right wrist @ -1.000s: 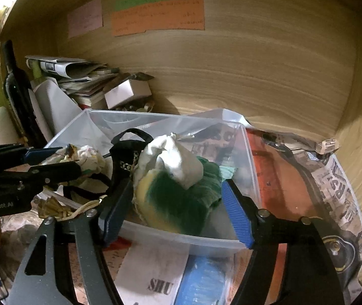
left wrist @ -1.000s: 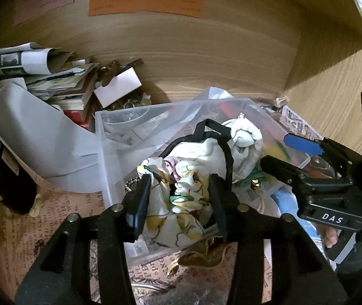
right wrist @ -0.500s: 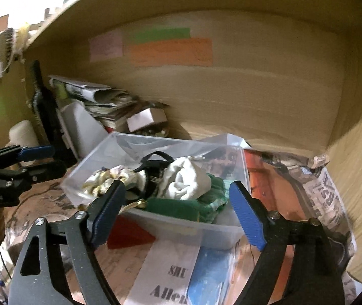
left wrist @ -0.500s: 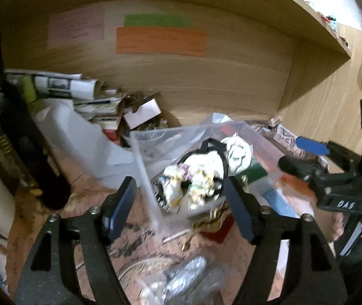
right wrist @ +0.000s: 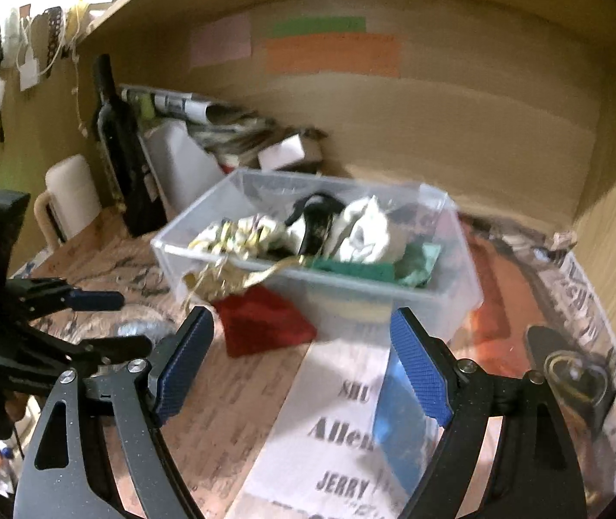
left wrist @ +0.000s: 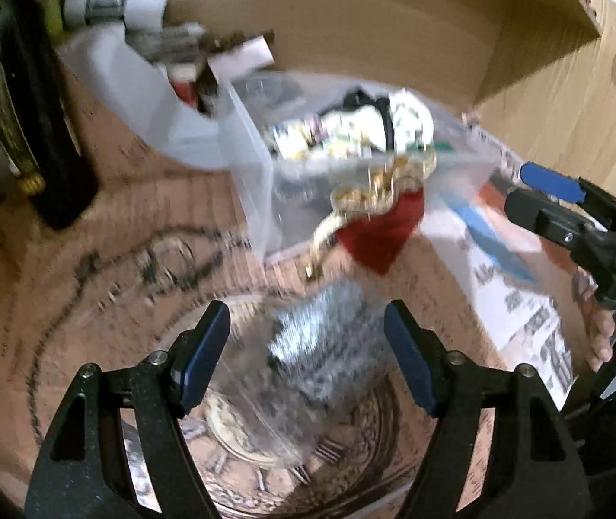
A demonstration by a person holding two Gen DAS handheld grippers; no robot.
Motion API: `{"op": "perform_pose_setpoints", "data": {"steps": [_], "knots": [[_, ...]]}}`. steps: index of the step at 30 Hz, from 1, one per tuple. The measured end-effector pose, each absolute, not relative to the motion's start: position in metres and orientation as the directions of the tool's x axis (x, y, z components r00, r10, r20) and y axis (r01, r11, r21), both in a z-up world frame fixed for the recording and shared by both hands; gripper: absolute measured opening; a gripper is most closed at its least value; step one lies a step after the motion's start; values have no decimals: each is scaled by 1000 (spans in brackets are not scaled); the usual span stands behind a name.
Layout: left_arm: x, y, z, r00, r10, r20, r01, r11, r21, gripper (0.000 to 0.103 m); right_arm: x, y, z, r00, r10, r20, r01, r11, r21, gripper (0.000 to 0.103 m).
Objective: Organize soft objects
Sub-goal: 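Grasp the grey knit pouch with the left tool, then grasp the red velvet pouch with the right tool while the left tool holds the grey pouch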
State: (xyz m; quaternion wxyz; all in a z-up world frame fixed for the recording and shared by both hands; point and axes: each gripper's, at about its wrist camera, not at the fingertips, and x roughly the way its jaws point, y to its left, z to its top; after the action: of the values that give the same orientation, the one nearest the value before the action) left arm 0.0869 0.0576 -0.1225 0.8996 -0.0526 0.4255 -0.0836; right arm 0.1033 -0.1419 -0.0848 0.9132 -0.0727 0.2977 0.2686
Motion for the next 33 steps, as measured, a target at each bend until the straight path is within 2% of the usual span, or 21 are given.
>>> {"op": "perform_pose_setpoints", "data": {"steps": [10,12,18,19,24,33], "knots": [[87,44,-140,626,-231,-744,137,973,-186,77,102,-134,-106,636,433,-639,-532,846,43,82],[84,42,-140,637,-229,-736,146,973,-177,72,104,-131,-109,628,432,-647,-533,845,47,82],[75,48,-138,653,-241,-718,147,970,-193,44,113,-117,-117,601,436,-670,-549,835,51,82],[73,50,-138,656,-237,-717,141,971,-192,42,115,-114,-118,594,440,-674,-553,831,55,82],[62,70,-130,687,-201,-698,89,977,-194,37,126,-98,-121,583,434,-687,-561,827,47,82],[48,103,-118,739,-162,-654,33,978,-205,37,134,-74,-127,559,449,-698,-578,813,60,82]]}}
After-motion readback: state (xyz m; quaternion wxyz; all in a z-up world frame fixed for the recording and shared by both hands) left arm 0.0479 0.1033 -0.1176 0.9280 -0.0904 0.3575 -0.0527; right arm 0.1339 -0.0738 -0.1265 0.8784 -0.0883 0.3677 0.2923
